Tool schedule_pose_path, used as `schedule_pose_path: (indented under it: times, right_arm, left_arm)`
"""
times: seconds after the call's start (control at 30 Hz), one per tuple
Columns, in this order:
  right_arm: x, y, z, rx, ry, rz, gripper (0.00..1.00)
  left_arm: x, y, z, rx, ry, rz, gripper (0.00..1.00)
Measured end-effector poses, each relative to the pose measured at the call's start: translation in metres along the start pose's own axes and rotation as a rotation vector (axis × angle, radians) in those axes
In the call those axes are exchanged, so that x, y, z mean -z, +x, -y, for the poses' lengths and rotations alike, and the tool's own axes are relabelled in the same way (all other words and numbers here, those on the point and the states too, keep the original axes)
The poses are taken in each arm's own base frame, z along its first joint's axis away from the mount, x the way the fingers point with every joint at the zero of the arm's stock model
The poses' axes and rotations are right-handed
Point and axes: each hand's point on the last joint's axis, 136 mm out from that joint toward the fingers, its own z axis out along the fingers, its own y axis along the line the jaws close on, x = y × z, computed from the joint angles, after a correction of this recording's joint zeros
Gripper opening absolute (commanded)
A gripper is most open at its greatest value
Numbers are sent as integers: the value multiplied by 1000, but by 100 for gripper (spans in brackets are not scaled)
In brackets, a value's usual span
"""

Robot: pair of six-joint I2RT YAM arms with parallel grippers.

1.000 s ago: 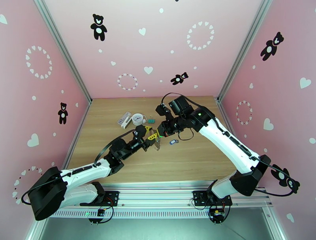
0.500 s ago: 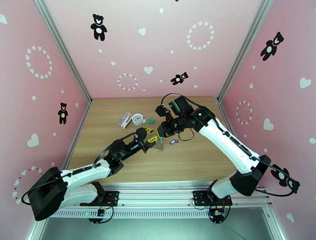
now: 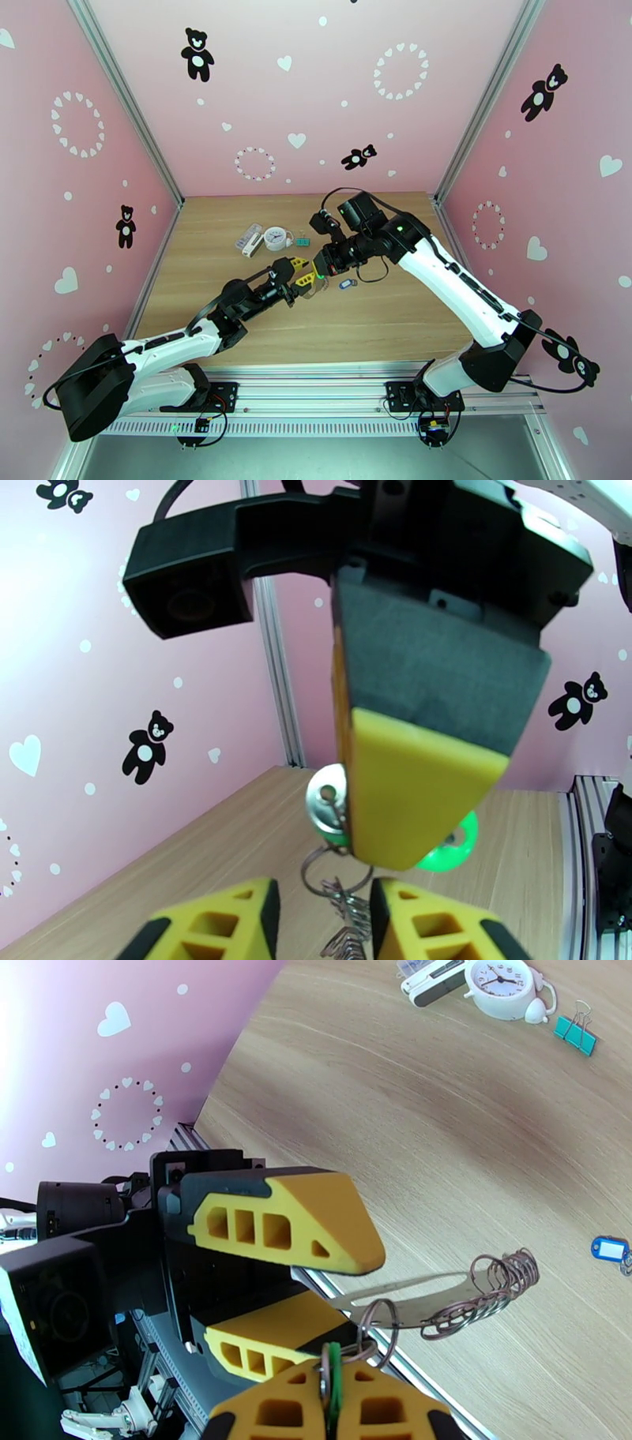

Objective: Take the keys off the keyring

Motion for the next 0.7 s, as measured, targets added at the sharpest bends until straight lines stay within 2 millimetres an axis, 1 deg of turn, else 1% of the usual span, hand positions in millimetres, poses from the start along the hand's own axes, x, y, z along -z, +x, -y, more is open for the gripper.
schedule_pose_path:
  times: [0.07,0.13,0.27,0.47,0.6,0.7]
  right_arm:
    - [0,0,0,-4,1,1,0]
    - [1,0,0,-7,0,1,0]
    - [3,-2,-2,-16,-1,8,0]
    - [3,-2,-2,-25,0,9,0]
    - [3,-3,-2,-34,1,12,0]
    - [3,-5,-1,-47,6,21,0]
  left_arm:
    - [0,0,2,-1,14,2,44]
    - [0,0,4,-2,22,4,48]
    - [-2,3,7,4,25,-6,50]
    - [-6,12,-4,11,-44,-28,52]
    - [-7,6,-11,6,-97,-10,54]
    - [-7,0,-15,-5,-120,17,54]
